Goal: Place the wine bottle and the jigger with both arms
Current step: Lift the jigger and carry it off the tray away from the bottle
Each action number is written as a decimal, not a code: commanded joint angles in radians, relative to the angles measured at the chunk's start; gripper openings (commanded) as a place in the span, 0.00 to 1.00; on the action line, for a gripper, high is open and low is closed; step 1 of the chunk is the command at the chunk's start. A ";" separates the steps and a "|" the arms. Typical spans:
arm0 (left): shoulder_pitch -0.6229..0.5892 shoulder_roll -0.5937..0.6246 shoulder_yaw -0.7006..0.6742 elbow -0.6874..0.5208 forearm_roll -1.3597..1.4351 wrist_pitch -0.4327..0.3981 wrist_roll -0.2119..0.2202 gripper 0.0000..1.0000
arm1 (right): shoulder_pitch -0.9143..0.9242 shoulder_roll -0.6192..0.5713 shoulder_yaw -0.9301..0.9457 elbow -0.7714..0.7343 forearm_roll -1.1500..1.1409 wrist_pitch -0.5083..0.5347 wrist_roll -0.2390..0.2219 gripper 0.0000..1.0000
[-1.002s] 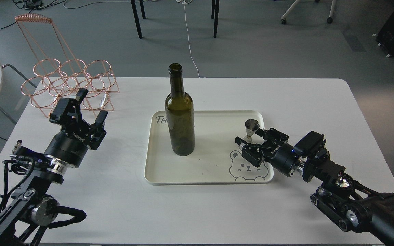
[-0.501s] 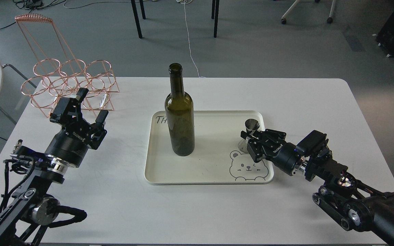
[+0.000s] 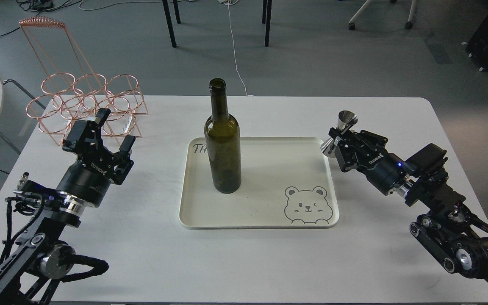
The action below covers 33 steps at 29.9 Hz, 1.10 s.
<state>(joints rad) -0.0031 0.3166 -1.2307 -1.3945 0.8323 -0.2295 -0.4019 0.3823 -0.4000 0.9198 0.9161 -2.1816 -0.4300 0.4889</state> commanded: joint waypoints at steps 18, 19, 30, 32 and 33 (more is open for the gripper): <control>0.000 0.004 0.000 -0.024 0.001 0.002 0.002 0.98 | -0.051 -0.043 0.053 -0.287 0.000 -0.059 0.000 0.19; 0.002 0.004 0.000 -0.024 0.001 0.002 0.002 0.98 | -0.049 -0.042 0.050 -0.290 0.000 -0.059 0.000 0.19; 0.002 -0.001 0.000 -0.024 0.002 0.002 0.002 0.98 | -0.049 -0.034 0.033 -0.290 0.000 -0.059 0.000 0.23; 0.000 -0.001 0.000 -0.024 0.002 0.001 0.002 0.98 | -0.048 -0.034 0.033 -0.289 0.000 -0.059 0.000 0.24; 0.000 0.001 0.000 -0.024 0.002 0.001 0.002 0.98 | -0.048 -0.034 0.033 -0.289 0.000 -0.059 0.000 0.25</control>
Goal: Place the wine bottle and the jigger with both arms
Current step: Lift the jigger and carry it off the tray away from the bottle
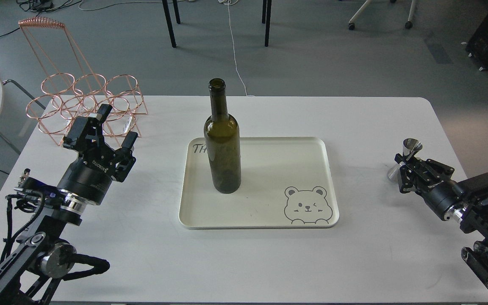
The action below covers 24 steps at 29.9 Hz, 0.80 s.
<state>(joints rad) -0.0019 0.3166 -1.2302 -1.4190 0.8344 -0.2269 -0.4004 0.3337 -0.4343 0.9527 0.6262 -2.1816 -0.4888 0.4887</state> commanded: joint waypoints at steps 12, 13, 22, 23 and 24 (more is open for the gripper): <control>-0.001 -0.001 0.000 0.000 0.002 -0.003 0.000 0.98 | -0.010 -0.015 -0.002 0.038 0.000 0.000 0.000 0.85; -0.001 -0.001 0.000 0.000 0.002 -0.003 0.000 0.98 | -0.021 -0.018 0.000 0.047 0.000 0.000 0.000 0.88; -0.001 -0.001 0.001 -0.009 0.002 -0.006 0.000 0.98 | -0.218 -0.161 0.005 0.234 0.000 0.000 0.000 0.93; -0.001 0.001 0.001 -0.009 0.000 -0.008 -0.002 0.98 | -0.248 -0.185 0.005 0.271 0.000 0.000 0.000 0.93; 0.000 0.004 0.001 -0.011 0.002 -0.008 -0.003 0.98 | -0.286 -0.208 0.003 0.318 0.029 0.000 0.000 0.93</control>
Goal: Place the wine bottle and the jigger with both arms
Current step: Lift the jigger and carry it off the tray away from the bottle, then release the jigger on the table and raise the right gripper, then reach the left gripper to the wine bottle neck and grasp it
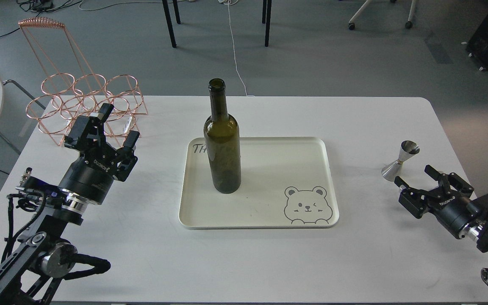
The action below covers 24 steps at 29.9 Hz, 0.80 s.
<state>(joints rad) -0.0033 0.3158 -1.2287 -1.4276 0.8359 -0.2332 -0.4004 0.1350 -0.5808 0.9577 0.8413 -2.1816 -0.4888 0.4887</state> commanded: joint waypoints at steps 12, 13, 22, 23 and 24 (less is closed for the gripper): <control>0.006 0.098 0.003 -0.076 0.064 -0.003 -0.088 0.98 | -0.125 -0.162 -0.057 0.653 0.912 0.214 0.000 0.94; 0.008 0.124 0.005 -0.095 0.096 -0.005 -0.088 0.98 | -0.086 -0.146 -0.065 0.653 0.995 0.228 0.000 0.94; -0.003 0.327 0.023 -0.264 0.487 -0.008 -0.088 0.98 | 0.149 -0.011 -0.114 0.616 1.601 0.317 0.000 0.95; -0.015 0.347 0.023 -0.281 0.561 -0.008 -0.088 0.98 | 0.156 0.007 -0.112 0.593 1.628 0.343 0.000 0.95; -0.033 0.362 0.025 -0.293 0.625 -0.008 -0.088 0.98 | 0.159 0.028 -0.111 0.569 1.637 0.369 0.000 0.95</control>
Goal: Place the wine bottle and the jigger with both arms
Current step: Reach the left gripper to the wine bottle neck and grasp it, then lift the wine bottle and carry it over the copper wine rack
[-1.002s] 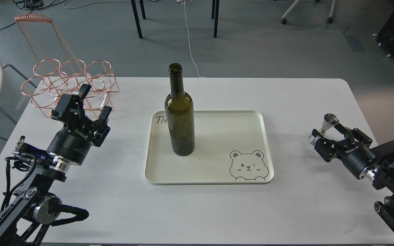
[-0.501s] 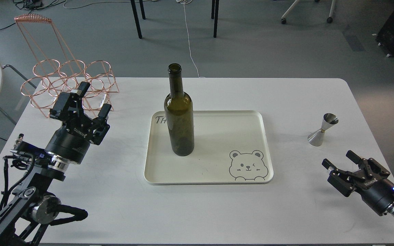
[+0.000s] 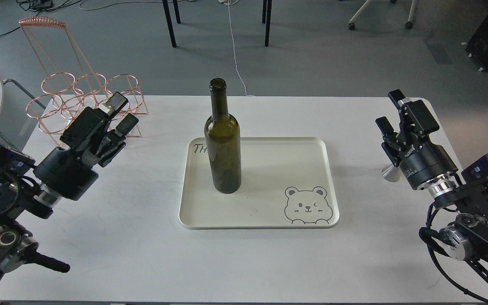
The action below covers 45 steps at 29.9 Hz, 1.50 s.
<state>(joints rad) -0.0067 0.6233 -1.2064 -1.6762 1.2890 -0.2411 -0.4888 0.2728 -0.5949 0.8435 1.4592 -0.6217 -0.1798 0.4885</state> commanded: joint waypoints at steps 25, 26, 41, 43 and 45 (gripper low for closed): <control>-0.676 -0.036 0.438 0.236 0.759 0.006 0.000 0.98 | 0.014 0.141 0.005 -0.186 0.070 0.135 0.000 0.95; -0.682 -0.049 0.442 0.245 0.759 0.006 0.000 0.98 | 0.014 0.141 0.005 -0.186 0.070 0.135 0.000 0.95; -0.694 -0.100 0.450 0.288 0.760 0.029 0.000 0.29 | 0.012 0.141 0.005 -0.188 0.070 0.135 0.000 0.95; -0.693 -0.100 0.450 0.288 0.759 0.048 0.000 0.24 | 0.012 0.141 0.005 -0.188 0.070 0.137 0.000 0.95; -0.693 -0.100 0.450 0.288 0.756 0.057 0.000 0.22 | 0.012 0.142 0.003 -0.189 0.070 0.135 0.000 0.95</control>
<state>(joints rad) -0.7001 0.5233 -0.7562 -1.3884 2.0494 -0.1996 -0.4887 0.2856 -0.4541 0.8480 1.2714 -0.5523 -0.0442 0.4887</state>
